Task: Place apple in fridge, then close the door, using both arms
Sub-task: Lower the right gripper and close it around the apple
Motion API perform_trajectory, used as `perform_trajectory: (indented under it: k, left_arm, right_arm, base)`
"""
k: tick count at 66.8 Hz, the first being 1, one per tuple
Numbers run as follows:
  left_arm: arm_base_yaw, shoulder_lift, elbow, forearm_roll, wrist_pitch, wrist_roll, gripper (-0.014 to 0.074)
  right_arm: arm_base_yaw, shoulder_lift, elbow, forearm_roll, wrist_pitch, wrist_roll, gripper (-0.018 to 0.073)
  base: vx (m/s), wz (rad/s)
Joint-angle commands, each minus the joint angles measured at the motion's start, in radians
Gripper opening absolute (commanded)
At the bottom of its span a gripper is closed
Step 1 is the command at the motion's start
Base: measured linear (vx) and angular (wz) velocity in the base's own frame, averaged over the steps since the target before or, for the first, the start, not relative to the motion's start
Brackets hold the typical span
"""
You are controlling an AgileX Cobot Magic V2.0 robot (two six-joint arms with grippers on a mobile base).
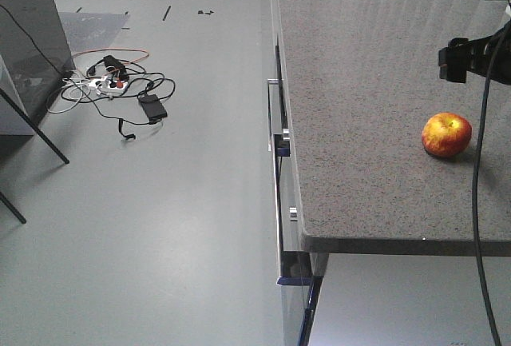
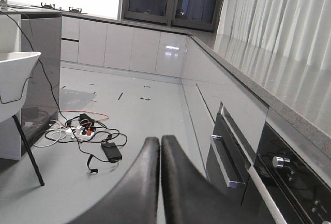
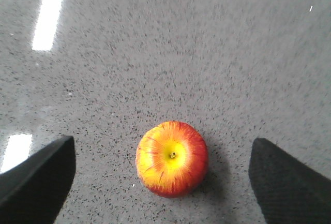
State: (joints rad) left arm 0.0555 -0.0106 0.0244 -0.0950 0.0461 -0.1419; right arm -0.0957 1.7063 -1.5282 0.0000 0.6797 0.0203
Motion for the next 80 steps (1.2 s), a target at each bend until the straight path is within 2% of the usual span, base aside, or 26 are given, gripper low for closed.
perform_trajectory:
  k: [1, 11, 70, 80]
  left_arm:
    - [-0.006, 0.005, -0.018, -0.01, -0.074, 0.001, -0.0007]
    - [-0.006, 0.005, -0.018, -0.01, -0.074, 0.001, -0.0007]
    - [-0.006, 0.005, -0.018, -0.01, -0.074, 0.001, -0.0007]
    - [-0.006, 0.005, -0.018, -0.01, -0.074, 0.001, -0.0007]
  right_arm:
    - [-0.027, 0.013, -0.095, 0.055, 0.008, -0.044, 0.0643]
    - [-0.027, 0.067, -0.141, 0.041, 0.028, -0.045, 0.0643]
    - [-0.027, 0.254, -0.141, -0.008, 0.025, -0.02, 0.062]
    - [-0.027, 0.275, -0.141, -0.015, 0.022, 0.009, 0.0613]
  base:
    - [0.0, 0.0]
    - [0.0, 0.0]
    - [0.0, 0.0]
    - [0.0, 0.0]
